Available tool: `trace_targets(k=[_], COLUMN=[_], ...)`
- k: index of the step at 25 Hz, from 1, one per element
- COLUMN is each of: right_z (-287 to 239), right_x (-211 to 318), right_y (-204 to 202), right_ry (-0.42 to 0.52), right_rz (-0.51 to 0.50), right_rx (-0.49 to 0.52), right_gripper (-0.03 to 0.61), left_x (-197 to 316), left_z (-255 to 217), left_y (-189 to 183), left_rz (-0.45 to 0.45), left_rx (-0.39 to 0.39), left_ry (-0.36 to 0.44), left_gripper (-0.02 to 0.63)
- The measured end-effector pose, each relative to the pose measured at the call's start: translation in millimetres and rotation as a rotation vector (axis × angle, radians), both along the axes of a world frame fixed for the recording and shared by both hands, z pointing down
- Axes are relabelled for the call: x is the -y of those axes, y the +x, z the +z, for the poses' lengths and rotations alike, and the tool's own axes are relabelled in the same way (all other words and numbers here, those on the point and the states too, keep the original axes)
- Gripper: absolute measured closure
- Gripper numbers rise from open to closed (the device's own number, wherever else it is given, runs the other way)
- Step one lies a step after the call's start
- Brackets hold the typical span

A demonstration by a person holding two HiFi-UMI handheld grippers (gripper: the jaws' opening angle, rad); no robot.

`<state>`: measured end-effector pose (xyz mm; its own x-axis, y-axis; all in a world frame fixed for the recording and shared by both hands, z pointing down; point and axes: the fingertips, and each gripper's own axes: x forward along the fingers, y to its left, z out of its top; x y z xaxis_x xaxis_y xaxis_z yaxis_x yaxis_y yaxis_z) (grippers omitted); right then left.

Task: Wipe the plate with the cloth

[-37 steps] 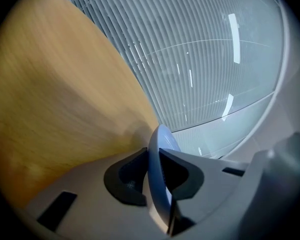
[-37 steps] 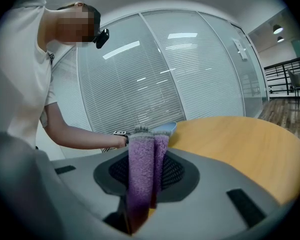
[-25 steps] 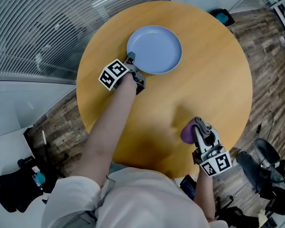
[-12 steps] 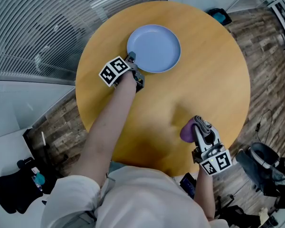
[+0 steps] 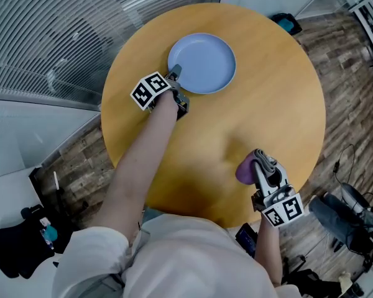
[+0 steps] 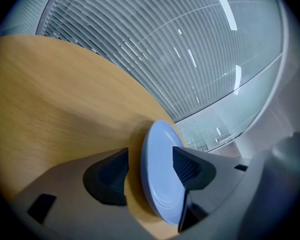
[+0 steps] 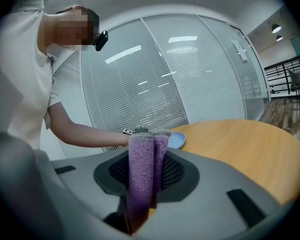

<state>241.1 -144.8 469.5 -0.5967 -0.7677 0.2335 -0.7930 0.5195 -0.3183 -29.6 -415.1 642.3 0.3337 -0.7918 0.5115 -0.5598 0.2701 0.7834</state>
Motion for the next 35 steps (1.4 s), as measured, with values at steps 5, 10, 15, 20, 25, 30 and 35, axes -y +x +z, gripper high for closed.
trace_targets(k=[5, 10, 15, 20, 25, 30, 35], right_z=[-9.9, -18.1, -25.0, -32.3, -43.0, -55.0, -68.8], right_x=[-6.1, -10.4, -16.6, -23.1, -31.2, -37.7, -41.0], right_y=[2.0, -0.4, -7.7, -18.7, -20.5, -18.8, -14.2], right_ry=[0.017, 0.042, 0.06, 0.085, 0.118, 0.147, 0.191], right_rz=[0.003, 0.006, 0.008, -0.005, 0.013, 0.024, 0.052], right_rx=[-0.007, -0.011, -0.008, -0.015, -0.015, -0.026, -0.056], right_gripper=[0.472, 0.472, 0.472, 0.472, 0.472, 0.472, 0.472], left_x=[-13.4, -26.3, -35.7, -40.9, -53.0, -68.1, -81.1], left_z=[-9.0, -21.3, -46.8, -72.5, -94.8, -114.6, -137.5], left_y=[-13.8, -38.6, -55.2, -63.5, -64.9, -67.7, -81.5], left_rz=[0.008, -0.001, -0.011, -0.009, 0.012, 0.037, 0.075], left_rx=[0.03, 0.081, 0.083, 0.082, 0.076, 0.081, 0.11], left_ry=[0.005, 0.032, 0.122, 0.185, 0.24, 0.274, 0.328], left_gripper=[0.35, 0.401, 0.572, 0.6, 0.601, 0.601, 0.601])
